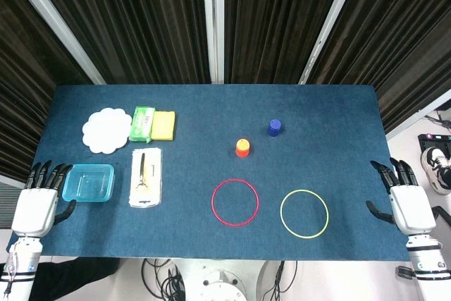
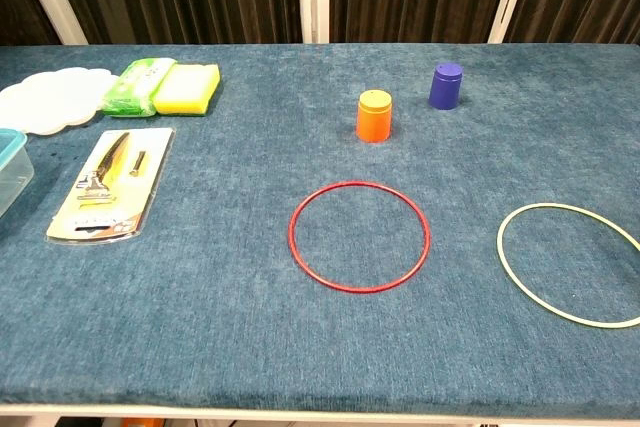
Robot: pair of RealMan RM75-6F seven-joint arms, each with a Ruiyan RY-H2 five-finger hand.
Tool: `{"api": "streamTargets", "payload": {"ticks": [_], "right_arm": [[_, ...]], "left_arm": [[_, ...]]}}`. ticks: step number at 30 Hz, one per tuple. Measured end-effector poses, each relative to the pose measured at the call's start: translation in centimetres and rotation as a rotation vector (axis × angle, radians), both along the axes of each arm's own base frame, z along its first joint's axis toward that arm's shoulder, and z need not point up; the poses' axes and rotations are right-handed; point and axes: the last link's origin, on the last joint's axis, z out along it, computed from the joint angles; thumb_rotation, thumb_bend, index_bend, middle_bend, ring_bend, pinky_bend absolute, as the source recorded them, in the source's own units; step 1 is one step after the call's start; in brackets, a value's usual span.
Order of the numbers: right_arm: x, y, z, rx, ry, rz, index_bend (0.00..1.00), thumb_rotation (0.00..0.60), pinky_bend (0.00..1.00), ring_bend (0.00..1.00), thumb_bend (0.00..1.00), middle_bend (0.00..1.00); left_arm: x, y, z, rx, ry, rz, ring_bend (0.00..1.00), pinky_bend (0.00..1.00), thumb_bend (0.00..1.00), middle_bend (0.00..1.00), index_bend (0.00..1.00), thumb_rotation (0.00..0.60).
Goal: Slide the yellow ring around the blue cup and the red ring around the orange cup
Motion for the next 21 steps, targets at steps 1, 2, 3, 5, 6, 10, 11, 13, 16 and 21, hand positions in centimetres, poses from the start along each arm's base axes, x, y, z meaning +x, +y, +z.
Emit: {"api": "streamTargets", "payload": {"ticks": [1,2,3,5,6,10,11,13,16,21], "right_arm": [[0.0,-0.1,0.0,0.005,0.0,0.001,0.11,0.6,0.0,0.0,0.17,0.19],[0.1,-0.2,-0.1,0.01,0.001,0.003,0.11,0.6,0.0,0.0,0.17,0.19],[0.2,-0.3,-0.2,0.016,0.0,0.007,0.11,0.6,0.0,0.0,0.17,0.19],[0.4,-0.5,-0.2,0.026,-0.001,0.017,0.11,0.6,0.0,0.0,0.17,0.19],[0.5,-0.6,-0.3,0.033,-0.001,0.028,0.11,0.6,0.0,0.0,0.17,0.2],[1.4,-0.8,-0.5,0.06,0.001,0.086,0.11,0.6,0.04,0.07,0.17,0.32],[1.7,-0.8,-0.5,0.068,0.002,0.105,0.12,0.6,0.1,0.14,0.17,0.38],[2.3,-0.8,-0.8,0.096,0.014,0.153,0.17,0.6,0.38,0.41,0.17,0.57],[2.9,-0.8,-1.5,0.165,0.045,0.203,0.27,0.6,0.81,0.81,0.18,0.87],[2.6,-0.8,-3.8,0.328,0.122,0.227,0.41,0.6,0.98,0.99,0.22,0.97]], "left_arm": [[-0.1,0.0,0.0,0.002,-0.005,0.004,0.01,0.0,0.28,0.12,0.13,0.6],[-0.1,0.0,0.0,0.004,-0.007,0.006,0.01,0.0,0.28,0.12,0.13,0.6],[-0.2,0.0,0.0,0.004,-0.008,0.009,0.01,0.0,0.28,0.12,0.13,0.6],[-0.2,-0.1,-0.1,0.003,-0.008,0.012,0.01,0.0,0.28,0.12,0.12,0.6],[-0.2,-0.1,-0.1,0.002,-0.007,0.011,0.01,0.0,0.28,0.12,0.12,0.6],[-0.1,-0.4,0.0,0.009,-0.008,0.005,0.01,0.0,0.28,0.12,0.13,0.6],[-0.1,-0.5,0.0,0.012,-0.009,0.003,0.01,0.0,0.28,0.12,0.13,0.6],[-0.1,-0.7,0.1,0.017,-0.009,0.0,0.01,0.0,0.28,0.12,0.13,0.6],[0.1,-0.8,0.2,0.021,-0.009,-0.004,0.01,0.0,0.28,0.12,0.12,0.6],[0.3,-0.9,0.3,0.022,-0.007,-0.01,0.01,0.0,0.28,0.12,0.13,0.6]]}}
